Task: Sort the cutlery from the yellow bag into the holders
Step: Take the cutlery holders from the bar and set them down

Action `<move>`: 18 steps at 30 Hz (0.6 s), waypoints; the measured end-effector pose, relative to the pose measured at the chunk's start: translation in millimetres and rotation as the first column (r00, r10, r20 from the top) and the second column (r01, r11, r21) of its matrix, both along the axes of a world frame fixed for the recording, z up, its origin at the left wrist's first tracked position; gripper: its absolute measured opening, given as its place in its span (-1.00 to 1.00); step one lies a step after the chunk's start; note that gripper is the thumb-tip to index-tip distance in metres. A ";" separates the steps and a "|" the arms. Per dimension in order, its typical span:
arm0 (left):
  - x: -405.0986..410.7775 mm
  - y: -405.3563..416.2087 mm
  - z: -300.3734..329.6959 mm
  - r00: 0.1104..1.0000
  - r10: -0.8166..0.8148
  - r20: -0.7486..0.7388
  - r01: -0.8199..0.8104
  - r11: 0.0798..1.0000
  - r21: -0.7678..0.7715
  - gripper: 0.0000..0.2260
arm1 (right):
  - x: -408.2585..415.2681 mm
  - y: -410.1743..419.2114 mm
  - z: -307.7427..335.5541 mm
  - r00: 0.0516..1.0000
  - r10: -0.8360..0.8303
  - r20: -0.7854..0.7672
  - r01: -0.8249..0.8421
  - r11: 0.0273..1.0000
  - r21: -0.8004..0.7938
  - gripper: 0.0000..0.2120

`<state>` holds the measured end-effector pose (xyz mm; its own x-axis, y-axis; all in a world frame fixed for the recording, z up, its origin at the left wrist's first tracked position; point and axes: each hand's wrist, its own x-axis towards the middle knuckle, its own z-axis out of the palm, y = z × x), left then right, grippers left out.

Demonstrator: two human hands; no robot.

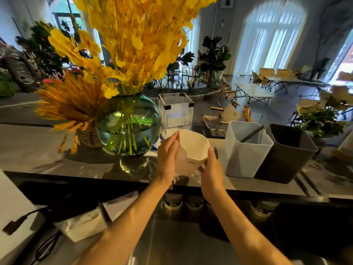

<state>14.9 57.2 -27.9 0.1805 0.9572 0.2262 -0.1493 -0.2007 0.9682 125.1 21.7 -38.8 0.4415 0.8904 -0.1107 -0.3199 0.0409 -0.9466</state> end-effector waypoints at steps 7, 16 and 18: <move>-52.9 -28.0 6.4 0.996 -0.084 0.008 0.085 0.990 -0.116 -0.61 | -50.8 -33.2 7.6 0.984 0.119 0.133 -0.130 0.988 0.081 -0.65; -128.3 -58.3 -15.6 0.957 0.240 0.164 -0.130 0.859 -0.496 -0.75 | -87.0 -65.5 -11.9 0.950 0.302 0.084 -0.306 0.951 0.039 -0.55; -145.1 -58.8 -17.7 0.942 0.278 0.190 -0.141 0.838 -0.527 -0.75 | -84.6 -55.3 -16.0 0.988 0.088 0.130 -0.086 0.996 -0.019 -0.73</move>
